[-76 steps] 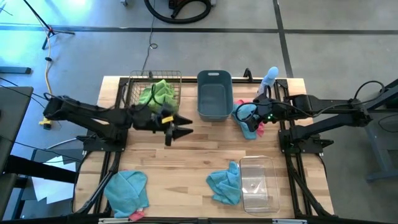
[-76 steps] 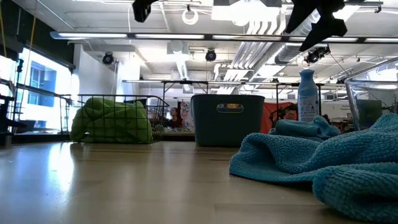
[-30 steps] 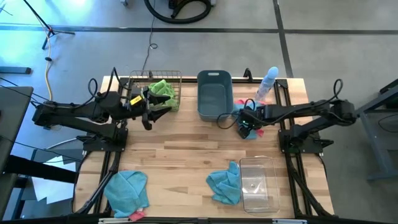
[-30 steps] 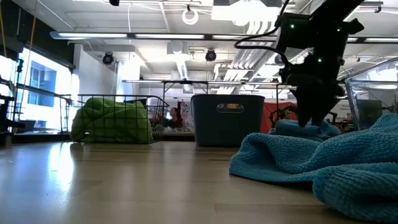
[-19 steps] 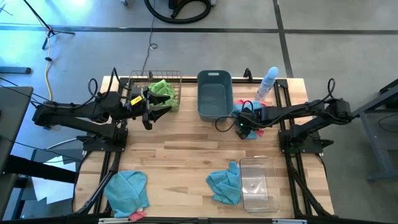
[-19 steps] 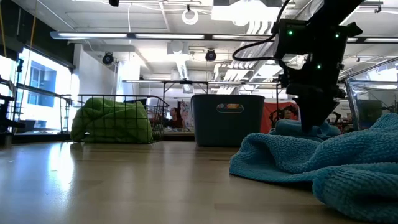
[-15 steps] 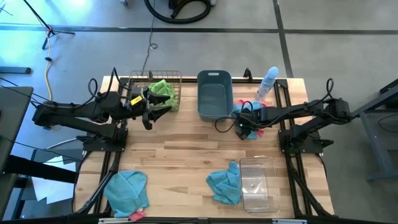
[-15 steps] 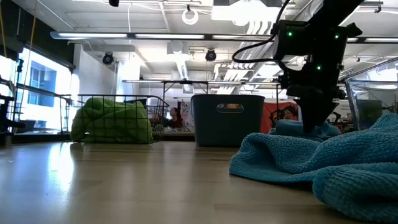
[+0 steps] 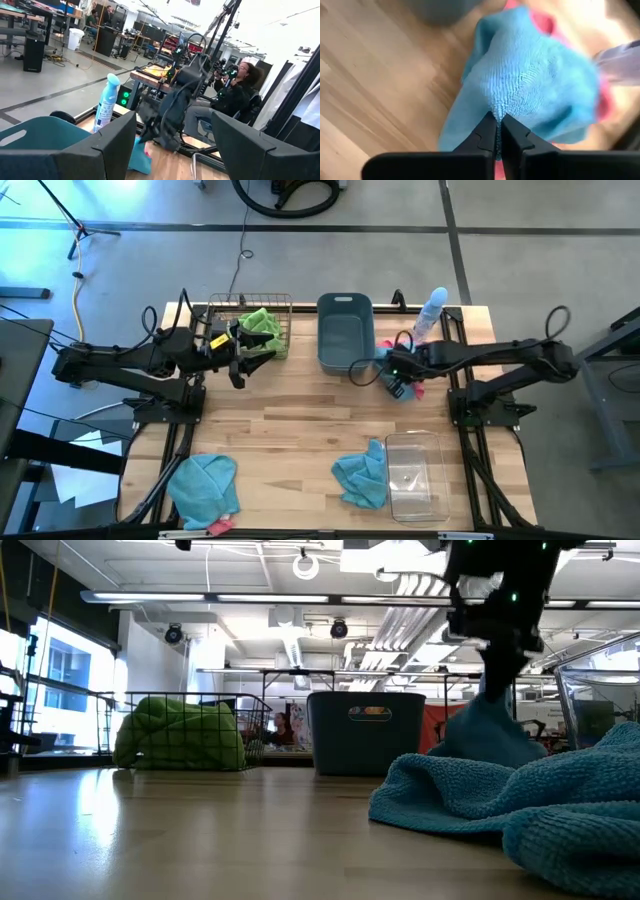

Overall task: Sort microfiber towel by color & place in baskets
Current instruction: Put the top blue towel into the transparent bin, then put the right blue towel into the transparent bin

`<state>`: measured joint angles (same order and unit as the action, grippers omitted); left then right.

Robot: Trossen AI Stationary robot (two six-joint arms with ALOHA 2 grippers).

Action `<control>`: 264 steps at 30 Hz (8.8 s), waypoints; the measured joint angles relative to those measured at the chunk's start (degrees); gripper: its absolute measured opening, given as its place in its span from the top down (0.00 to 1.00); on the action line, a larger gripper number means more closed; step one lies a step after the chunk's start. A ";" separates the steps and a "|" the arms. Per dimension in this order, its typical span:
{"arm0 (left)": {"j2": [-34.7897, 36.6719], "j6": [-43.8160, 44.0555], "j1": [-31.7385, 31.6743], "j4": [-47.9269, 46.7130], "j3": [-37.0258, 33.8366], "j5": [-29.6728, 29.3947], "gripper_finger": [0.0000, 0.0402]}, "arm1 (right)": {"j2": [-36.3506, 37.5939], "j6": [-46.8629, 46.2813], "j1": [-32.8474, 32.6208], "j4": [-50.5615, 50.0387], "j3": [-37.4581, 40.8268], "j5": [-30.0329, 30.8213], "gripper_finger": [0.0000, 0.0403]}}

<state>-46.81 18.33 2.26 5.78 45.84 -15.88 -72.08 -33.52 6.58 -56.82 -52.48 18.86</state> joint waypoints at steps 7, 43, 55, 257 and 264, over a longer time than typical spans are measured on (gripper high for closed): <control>-0.01 -0.55 0.00 -0.04 0.00 -0.02 0.39 | 4.07 0.95 0.01 -7.58 -10.07 3.50 1.00; 0.00 -0.60 0.00 -0.48 0.00 -2.29 0.39 | 4.36 14.53 0.01 -21.81 -59.51 -6.95 1.00; -0.02 -0.95 0.02 -0.43 0.00 -2.93 0.39 | 4.34 6.27 -9.93 -17.94 -64.95 -27.49 1.00; 0.50 7.09 -2.58 4.94 0.04 6.20 0.39 | -10.09 -11.34 -51.00 -3.74 -20.59 -19.60 0.41; 0.44 14.08 -0.58 4.83 0.04 7.43 0.39 | -10.11 -1.91 -44.84 4.64 -24.08 -2.82 0.41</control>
<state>-46.37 32.42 1.68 10.60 45.89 -8.45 -82.19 -35.42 -38.26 -52.18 -76.56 16.04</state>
